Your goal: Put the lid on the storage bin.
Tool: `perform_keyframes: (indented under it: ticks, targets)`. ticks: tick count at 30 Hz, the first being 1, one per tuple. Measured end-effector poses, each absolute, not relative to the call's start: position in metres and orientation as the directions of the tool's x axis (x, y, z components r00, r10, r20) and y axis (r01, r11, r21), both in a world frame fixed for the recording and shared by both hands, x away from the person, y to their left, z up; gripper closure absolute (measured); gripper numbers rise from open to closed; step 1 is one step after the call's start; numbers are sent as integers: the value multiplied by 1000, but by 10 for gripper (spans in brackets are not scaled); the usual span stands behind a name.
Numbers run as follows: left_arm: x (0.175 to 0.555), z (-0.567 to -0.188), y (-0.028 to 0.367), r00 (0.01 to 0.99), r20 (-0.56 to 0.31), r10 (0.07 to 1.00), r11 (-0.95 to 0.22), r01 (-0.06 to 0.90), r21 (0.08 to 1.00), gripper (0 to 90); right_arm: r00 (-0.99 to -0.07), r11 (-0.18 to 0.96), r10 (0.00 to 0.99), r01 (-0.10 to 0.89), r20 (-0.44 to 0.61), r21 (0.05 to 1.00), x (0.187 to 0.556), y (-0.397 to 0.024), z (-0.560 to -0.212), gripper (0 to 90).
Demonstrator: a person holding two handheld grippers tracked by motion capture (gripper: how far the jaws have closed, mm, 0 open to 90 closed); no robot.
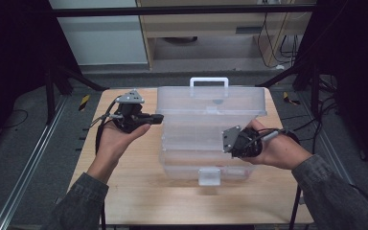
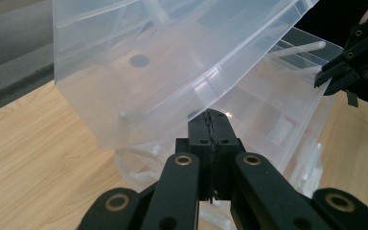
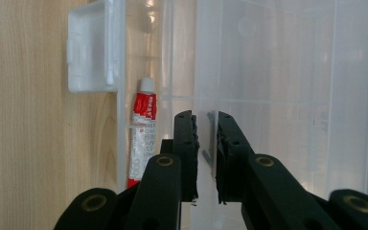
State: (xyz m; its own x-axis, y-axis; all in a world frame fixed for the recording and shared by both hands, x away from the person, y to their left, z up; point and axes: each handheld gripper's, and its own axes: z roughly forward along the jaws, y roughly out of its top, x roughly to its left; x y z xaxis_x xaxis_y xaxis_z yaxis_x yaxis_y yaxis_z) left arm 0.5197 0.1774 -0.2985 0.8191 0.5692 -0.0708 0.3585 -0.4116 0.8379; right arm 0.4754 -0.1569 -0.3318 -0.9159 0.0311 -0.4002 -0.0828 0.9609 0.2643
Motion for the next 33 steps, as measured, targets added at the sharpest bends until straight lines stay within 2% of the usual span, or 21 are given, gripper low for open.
perform_keyframes:
  ticks: [6, 11, 15, 22, 33]
  targets:
    - [515, -303, 179, 821, -83, 565, -405, 364, 839, 897, -916, 956, 44, -77, -398, 282, 473, -158, -335, 764]
    - [511, -308, 179, 826, -87, 557, -412, 365, 835, 897, -897, 949, 84, -61, -435, 309, 466, -160, -338, 558]
    - [509, -309, 179, 827, -86, 555, -416, 366, 832, 897, -882, 939, 116, -53, -457, 341, 459, -162, -340, 468]
    - [505, -314, 180, 827, -101, 553, -408, 374, 833, 898, -864, 927, 173, -18, -473, 374, 452, -172, -337, 384]
    - [498, -318, 181, 826, -99, 555, -413, 377, 829, 898, -842, 908, 263, 51, -471, 416, 438, -192, -334, 336]
